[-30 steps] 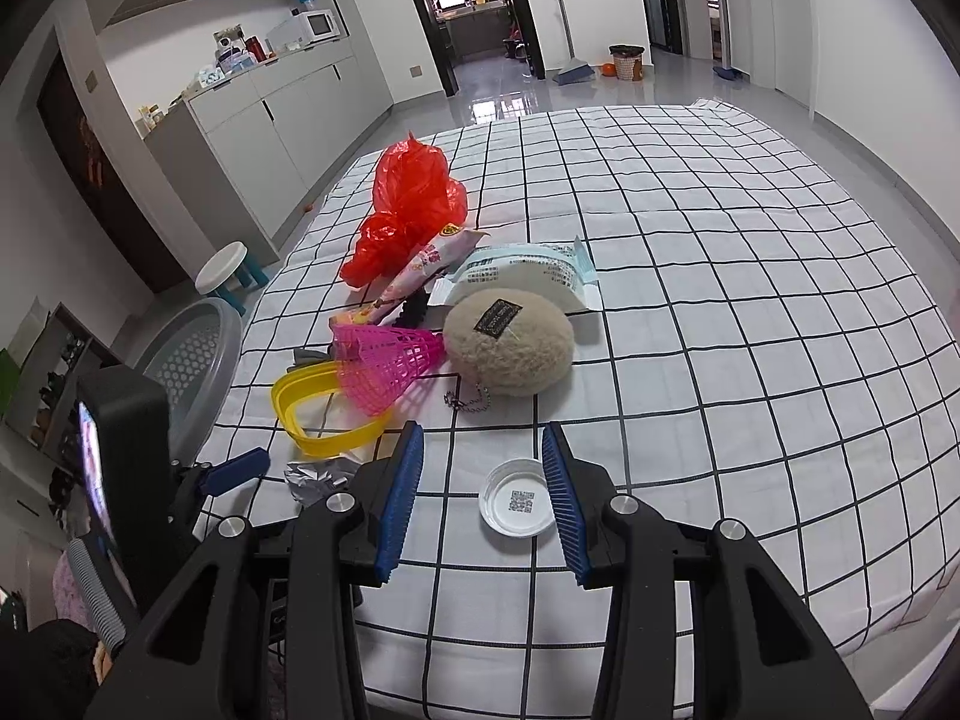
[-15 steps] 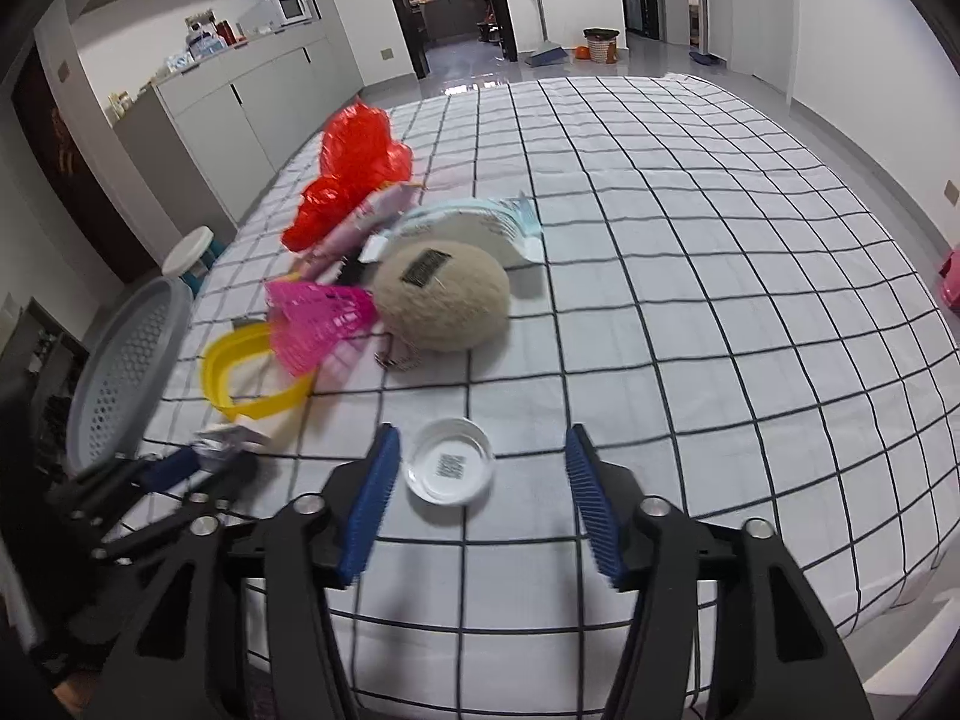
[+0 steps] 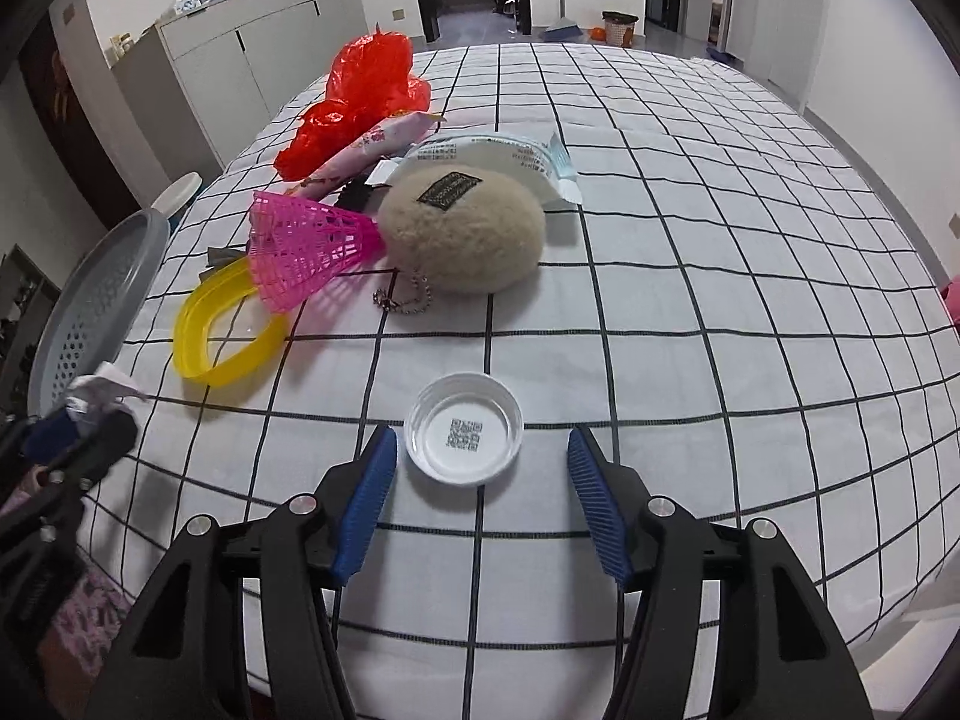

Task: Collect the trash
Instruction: 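Carry foil and cap over the grey basket and open both tools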

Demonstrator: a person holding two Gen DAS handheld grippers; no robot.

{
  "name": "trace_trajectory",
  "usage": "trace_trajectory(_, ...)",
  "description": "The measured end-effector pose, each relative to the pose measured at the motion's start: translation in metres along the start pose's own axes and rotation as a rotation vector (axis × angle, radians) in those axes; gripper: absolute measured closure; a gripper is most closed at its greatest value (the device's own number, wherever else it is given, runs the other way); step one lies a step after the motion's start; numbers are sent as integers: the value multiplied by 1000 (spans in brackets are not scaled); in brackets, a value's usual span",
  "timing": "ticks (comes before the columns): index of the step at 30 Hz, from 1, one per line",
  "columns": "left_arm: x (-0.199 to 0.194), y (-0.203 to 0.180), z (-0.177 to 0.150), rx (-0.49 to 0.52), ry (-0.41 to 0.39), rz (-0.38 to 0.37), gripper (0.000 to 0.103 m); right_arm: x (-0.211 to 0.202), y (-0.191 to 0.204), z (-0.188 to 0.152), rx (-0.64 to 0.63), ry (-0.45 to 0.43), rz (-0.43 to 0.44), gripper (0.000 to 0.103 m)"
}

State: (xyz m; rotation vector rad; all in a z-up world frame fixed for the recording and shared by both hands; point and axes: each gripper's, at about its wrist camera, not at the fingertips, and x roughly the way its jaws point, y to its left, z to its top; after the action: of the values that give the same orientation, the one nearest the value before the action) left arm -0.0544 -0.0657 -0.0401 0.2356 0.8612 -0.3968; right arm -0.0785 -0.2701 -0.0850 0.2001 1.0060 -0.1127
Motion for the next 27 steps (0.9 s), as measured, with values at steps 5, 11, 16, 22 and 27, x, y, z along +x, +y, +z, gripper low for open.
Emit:
trace_trajectory(5,-7,18,2,-37,-10,25,71,0,7,0,-38,-6,-21,64)
trace_trajectory(11,-17,47,3,-86,-25,61,71,-8,21,2,-35,-14,38,64)
trace_trajectory(16,-26,82,4,-118,-33,118,71,-29,64,10,-97,-55,115,64)
trace_trajectory(22,-38,139,9,-176,-51,213,71,-42,138,33,-190,-90,263,64)
trace_trajectory(27,-47,191,13,-233,-63,275,71,-34,191,56,-257,-91,350,64)
